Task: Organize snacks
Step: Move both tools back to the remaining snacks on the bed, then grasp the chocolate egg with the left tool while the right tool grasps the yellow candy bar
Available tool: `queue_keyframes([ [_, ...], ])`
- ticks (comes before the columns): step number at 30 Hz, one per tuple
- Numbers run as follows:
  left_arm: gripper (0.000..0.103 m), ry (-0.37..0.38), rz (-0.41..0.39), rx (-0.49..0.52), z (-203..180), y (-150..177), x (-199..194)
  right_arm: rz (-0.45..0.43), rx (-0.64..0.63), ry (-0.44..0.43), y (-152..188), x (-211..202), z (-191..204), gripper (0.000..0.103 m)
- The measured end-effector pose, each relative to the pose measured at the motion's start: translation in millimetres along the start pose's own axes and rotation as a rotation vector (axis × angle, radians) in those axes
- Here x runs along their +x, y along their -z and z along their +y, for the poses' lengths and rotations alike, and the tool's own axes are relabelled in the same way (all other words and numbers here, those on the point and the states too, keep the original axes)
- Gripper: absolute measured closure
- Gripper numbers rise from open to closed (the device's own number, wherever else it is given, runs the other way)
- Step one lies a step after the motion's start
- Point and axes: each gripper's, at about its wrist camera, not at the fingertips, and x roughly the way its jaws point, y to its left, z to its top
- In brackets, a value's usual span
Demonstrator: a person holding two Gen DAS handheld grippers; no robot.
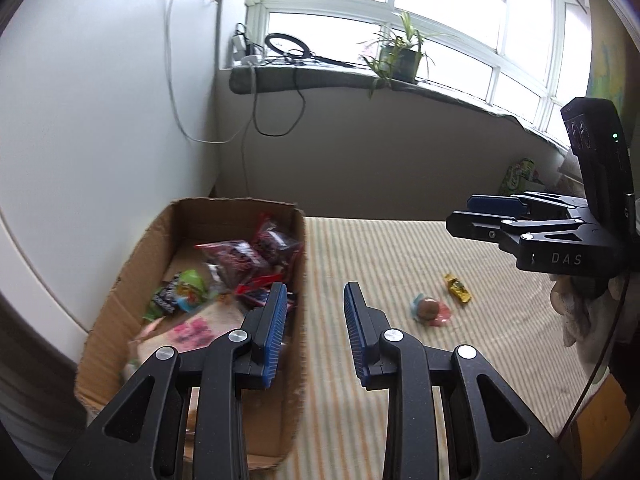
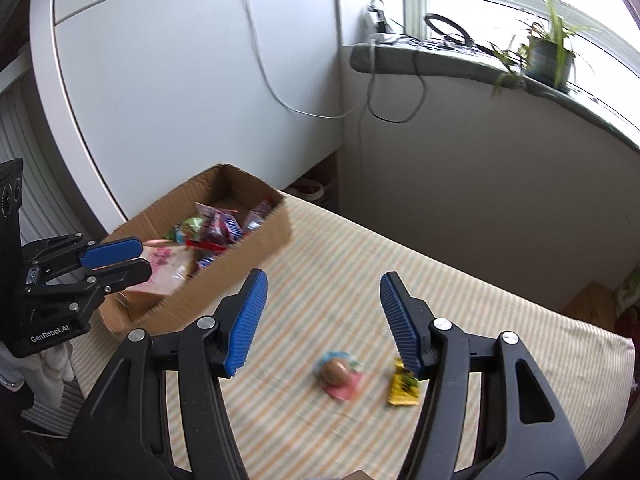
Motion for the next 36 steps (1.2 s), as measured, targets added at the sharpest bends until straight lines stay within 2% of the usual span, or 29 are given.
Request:
queue_keyframes([
  [1, 0.074, 0.01, 0.004, 0.002, -5, 0, 2, 0.002, 0.01, 0.01, 5, -3, -8, 0.042],
  [3, 0.066, 0.036, 0.01, 0.004, -17, 1, 7, 0.007, 0.03, 0.027, 15, -6, -24, 0.042],
  [10, 0.065, 0.11, 0.053, 0.025, -54, 7, 26, 0.048, 0.108, 0.06, 44, -6, -70, 0.041],
  [15, 0.063, 0.144, 0.091, 0.033, -74, 15, 43, 0.078, 0.148, 0.046, 58, 3, -87, 0.041],
  [27, 0.063, 0.158, 0.16, 0.008, -88, 27, 86, 0.128, 0.164, -0.001, 82, 36, -92, 0.042],
  [36, 0.063, 0.149, 0.175, 0.021, -91, 25, 105, 0.143, 0.153, -0.023, 86, 49, -90, 0.042],
])
